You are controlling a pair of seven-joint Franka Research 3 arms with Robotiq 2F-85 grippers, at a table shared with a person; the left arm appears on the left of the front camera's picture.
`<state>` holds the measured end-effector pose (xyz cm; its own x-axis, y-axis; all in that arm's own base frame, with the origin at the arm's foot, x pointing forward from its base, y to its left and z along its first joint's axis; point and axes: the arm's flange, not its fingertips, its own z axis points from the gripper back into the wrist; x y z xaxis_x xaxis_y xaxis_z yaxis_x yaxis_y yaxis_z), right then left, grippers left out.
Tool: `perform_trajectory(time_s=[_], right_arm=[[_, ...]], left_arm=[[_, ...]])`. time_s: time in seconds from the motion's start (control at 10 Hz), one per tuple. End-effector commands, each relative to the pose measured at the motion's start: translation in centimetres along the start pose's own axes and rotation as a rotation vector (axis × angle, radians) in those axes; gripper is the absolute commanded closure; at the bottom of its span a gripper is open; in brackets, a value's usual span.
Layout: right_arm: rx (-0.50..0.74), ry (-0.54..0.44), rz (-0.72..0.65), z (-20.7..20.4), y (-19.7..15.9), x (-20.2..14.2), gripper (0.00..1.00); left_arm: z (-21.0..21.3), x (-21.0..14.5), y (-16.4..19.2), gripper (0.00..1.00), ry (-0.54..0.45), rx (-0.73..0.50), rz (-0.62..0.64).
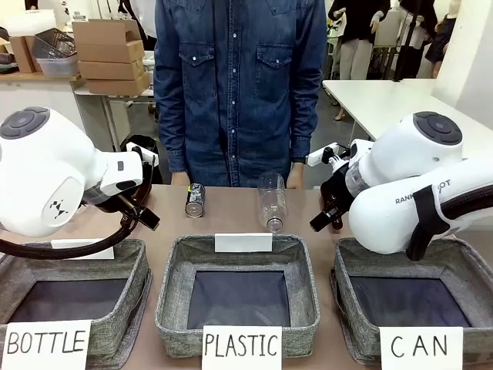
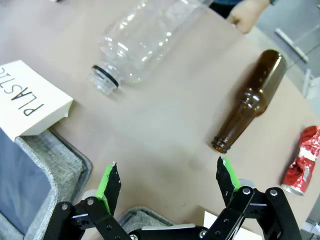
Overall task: Sort the can waste into the basket.
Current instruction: Pick up the can waste from the table and place it in the right Fabric basket.
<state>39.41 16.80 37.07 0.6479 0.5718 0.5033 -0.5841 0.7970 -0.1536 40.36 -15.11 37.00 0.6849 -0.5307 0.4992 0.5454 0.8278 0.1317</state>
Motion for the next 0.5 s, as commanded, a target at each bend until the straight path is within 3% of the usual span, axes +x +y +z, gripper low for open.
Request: perform_trajectory(time_s=[0.0,0.4], right_arm=[[0.0,0.0,-0.001,0.0,-0.01,0.0,0.0],[0.0,0.0,-0.001,0.0,-0.01,0.0,0.0]], left_arm=[[0.01,0.0,0.0,0.0,0.0,0.0,0.0],[0.01,0.0,0.0,0.0,0.0,0.0,0.0]])
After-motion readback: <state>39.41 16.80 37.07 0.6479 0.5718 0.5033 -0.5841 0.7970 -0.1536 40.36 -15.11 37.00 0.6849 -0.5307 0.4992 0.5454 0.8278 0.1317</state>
